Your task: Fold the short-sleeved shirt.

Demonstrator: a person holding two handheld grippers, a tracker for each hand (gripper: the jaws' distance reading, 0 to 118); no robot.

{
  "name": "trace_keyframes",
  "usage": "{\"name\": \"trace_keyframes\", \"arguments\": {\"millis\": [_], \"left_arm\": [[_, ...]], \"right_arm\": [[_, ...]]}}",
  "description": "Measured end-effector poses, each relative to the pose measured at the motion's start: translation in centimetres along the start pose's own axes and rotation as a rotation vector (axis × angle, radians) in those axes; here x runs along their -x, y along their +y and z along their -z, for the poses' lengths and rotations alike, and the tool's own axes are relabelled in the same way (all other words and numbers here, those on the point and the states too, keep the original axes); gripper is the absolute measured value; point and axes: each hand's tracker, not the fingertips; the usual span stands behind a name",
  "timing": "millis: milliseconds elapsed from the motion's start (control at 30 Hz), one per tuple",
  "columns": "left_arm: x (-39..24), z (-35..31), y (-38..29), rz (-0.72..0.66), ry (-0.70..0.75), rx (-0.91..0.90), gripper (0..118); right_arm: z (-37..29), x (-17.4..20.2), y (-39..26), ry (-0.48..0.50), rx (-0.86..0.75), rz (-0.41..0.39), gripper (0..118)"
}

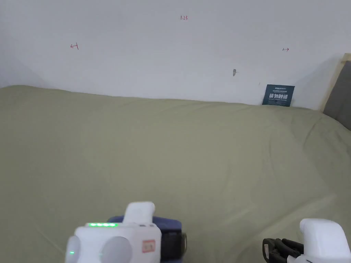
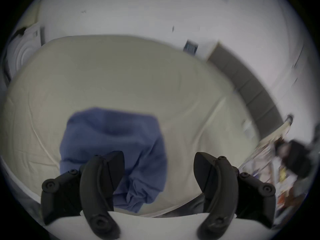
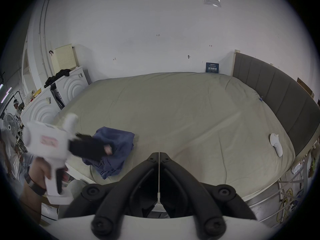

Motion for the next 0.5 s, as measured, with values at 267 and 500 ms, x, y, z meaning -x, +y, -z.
{"name": "trace_keyframes", "arguments": {"millis": [267,500], "left_arm": [[9.1,4.0,1.2,-0.259,-0.131,-0.092,0],[9.9,7.9,-3.6,-0.344,-0.275,-0.012,0]], "right_arm": [[-0.3,0.5,-0.8,0.028,0.013,-0.003,3],[-0.2,0.3,-0.8,0.015,0.015,0.011,3]]}}
